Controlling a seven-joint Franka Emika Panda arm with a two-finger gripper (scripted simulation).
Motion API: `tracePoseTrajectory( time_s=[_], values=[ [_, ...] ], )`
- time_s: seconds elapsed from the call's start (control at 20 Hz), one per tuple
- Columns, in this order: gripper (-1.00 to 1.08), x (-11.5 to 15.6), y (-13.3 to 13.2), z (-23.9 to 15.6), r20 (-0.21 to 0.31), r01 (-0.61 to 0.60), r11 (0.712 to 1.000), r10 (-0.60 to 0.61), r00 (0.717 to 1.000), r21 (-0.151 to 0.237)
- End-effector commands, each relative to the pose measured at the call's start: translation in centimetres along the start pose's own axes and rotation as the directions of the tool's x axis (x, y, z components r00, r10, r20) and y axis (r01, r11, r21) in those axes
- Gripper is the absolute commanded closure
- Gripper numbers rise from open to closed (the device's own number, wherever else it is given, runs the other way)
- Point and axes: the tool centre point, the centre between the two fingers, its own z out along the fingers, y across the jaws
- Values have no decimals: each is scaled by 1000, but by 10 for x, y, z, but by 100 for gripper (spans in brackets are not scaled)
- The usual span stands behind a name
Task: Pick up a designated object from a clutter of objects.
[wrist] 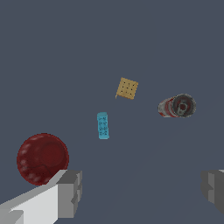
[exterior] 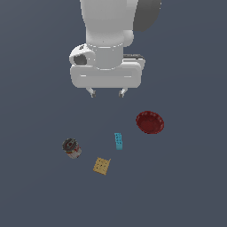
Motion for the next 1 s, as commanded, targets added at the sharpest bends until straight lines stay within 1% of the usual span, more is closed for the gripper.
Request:
tracePoseTrajectory(
  time_s=[0.0,0.15,0.45,0.7,0.95],
  values=[
    [-92,0,0,0,0,0,1000,0,1000,0],
    [-92,0,2,0,-2,-3,1000,3,1000,-5],
    [-92,1,11,-5,-12,-20,999,19,1000,-30],
    [-92,1,11,-3,-11,-19,999,18,1000,-30],
    [-92,6,7,15,-7,-11,1000,11,1000,-29]
  ],
)
